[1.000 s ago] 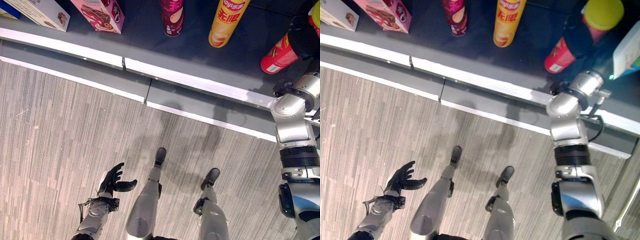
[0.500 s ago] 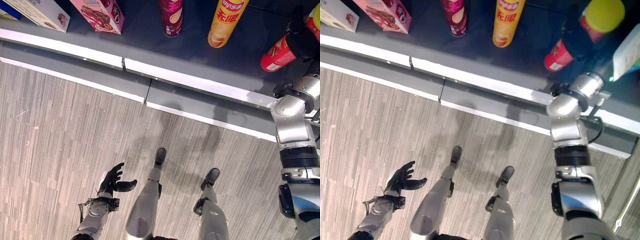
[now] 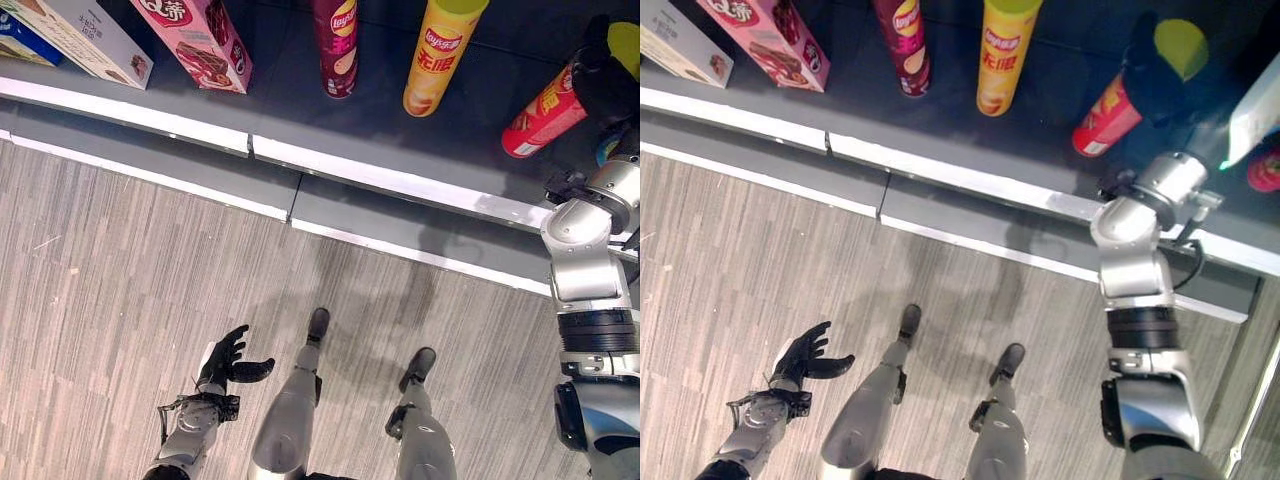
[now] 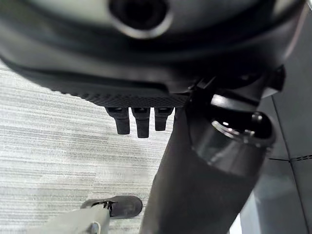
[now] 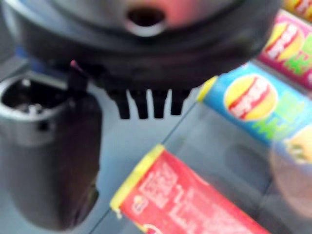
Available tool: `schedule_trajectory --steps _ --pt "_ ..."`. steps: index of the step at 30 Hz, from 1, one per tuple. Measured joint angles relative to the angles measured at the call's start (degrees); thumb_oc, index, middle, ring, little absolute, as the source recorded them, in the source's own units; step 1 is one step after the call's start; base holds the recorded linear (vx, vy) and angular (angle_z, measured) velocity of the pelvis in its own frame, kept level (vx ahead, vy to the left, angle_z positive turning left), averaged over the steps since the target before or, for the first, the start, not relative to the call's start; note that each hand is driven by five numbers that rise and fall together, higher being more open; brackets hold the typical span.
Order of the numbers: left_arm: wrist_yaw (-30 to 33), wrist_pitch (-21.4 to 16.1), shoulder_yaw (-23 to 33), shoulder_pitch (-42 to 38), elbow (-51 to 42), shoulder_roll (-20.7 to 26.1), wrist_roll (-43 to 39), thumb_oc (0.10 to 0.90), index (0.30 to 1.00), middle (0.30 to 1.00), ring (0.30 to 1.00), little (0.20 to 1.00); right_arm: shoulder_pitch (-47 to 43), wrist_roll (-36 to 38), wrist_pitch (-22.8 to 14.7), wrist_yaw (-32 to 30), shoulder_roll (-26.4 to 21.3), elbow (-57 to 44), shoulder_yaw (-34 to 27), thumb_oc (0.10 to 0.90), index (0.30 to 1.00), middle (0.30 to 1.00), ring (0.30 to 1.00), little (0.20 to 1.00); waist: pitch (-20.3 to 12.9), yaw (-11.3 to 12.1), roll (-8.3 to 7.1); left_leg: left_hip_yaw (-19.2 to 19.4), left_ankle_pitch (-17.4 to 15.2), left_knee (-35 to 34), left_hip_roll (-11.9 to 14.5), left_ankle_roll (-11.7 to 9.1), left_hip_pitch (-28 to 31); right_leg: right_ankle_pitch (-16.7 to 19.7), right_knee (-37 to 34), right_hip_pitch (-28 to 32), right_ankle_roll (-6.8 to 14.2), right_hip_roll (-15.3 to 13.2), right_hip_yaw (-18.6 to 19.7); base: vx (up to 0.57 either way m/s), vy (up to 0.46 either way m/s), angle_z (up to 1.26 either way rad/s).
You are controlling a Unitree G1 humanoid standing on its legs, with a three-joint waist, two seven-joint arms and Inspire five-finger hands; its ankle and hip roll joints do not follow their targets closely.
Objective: Put the goods on the table back onto the shelves and tidy them up.
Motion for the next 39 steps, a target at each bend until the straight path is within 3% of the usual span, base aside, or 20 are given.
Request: schedule_trajectory --steps 3,7,13,17,23,33,36,38,39 --pt "0.0 0.1 0.7 -0.1 1.8 -1.1 0.1 0.8 0.9 0.9 0.9 0.9 3.9 0.0 -0.3 1.1 1.8 -2.5 0.0 0.8 0.9 0.9 0.9 0.9 -0.1 -0.5 -0.2 0.0 0.0 0.0 0.1 0.0 0.9 0.0 0.0 1.0 0.0 0.1 0.0 0.0 0.0 0.0" --pt "-0.1 1.2 1.0 -0.1 5.3 -1.6 1.7 0.8 0.9 0.9 0.9 0.9 8.6 0.0 -0.4 3.6 4.5 -5.7 0.0 0.8 0.9 0.9 0.9 0.9 -1.1 -1.6 -1.76 0.2 0.0 -0.3 0.3 0.0 2.1 0.0 0.0 1.8 0.0 0.3 0.0 0.03 0.023 -0.02" --pt "0.0 2.7 6.4 0.4 11.4 -2.5 4.6 0.8 0.9 0.9 0.9 0.9 16.9 -0.5 -2.2 8.1 8.2 -15.7 -1.0 0.8 0.9 0.9 0.9 0.9 -5.2 -3.8 -7.35 2.0 -0.1 -2.0 1.1 0.0 5.4 -0.1 0.0 3.3 -0.1 0.7 1.5 0.05 0.03 -0.14" --pt "-0.1 3.4 7.5 0.8 13.1 -3.0 5.2 0.8 0.9 0.9 0.9 0.9 22.1 -0.6 -4.1 11.5 8.5 -22.2 -1.7 0.8 0.9 0.9 0.9 0.9 -8.1 -4.6 -8.83 3.3 -0.5 -3.0 1.5 -0.1 7.5 -0.1 0.0 4.1 -0.2 0.8 2.9 0.05 0.045 -0.15" --pt "-0.1 3.7 8.8 4.2 16.8 -4.8 7.2 0.8 0.9 0.9 0.9 0.9 32.2 2.7 -8.3 17.8 10.9 -26.7 -2.7 0.8 0.9 0.9 0.9 0.9 -15.9 -8.0 -8.8 6.6 -1.3 -4.7 1.6 0.3 11.4 -0.5 0.0 5.2 0.0 0.5 5.7 0.05 0.055 -0.28" --pt "-1.3 3.7 9.3 5.5 17.7 -5.5 7.8 0.8 0.9 0.9 0.9 0.9 37.9 18.1 -10.9 24.2 13.4 -27.0 -8.7 0.8 0.9 0.9 0.9 0.9 -18.2 -12.8 -7.47 10.6 -2.0 -4.8 2.0 0.4 13.9 -0.2 0.0 4.9 0.1 0.8 9.6 0.02 0.084 -0.21" --pt "-1.6 3.7 9.2 5.6 17.5 -5.8 7.8 0.8 0.9 0.9 0.9 0.9 38.7 20.8 -12.1 24.3 14.2 -27.9 -11.2 0.8 0.9 0.9 0.9 0.9 -18.5 -13.8 -7.5 13.1 -2.4 -4.7 1.4 1.1 14.6 0.5 0.0 3.8 0.5 0.5 12.5 -0.08 0.117 -0.55" --pt "-2.0 3.7 8.6 6.7 15.0 -4.8 7.6 0.8 0.9 0.9 0.9 0.9 38.7 20.7 -12.5 24.1 14.1 -28.7 -12.3 0.8 0.9 0.9 0.9 0.9 -18.3 -14.3 -7.93 19.4 -2.7 -4.7 2.2 1.7 14.5 5.4 1.1 -1.7 1.5 1.5 15.0 -0.16 -0.006 -1.48" --pt "-2.5 3.6 8.5 6.3 14.7 -4.2 7.7 0.8 0.9 0.9 0.9 0.9 39.0 20.7 -12.4 23.1 14.2 -28.4 -12.9 0.8 0.9 0.9 0.9 0.9 -18.1 -15.4 -8.28 22.5 -3.3 -4.1 2.6 2.1 14.9 8.7 0.0 -2.6 2.7 2.4 13.7 -0.1 -0.059 -1.87"
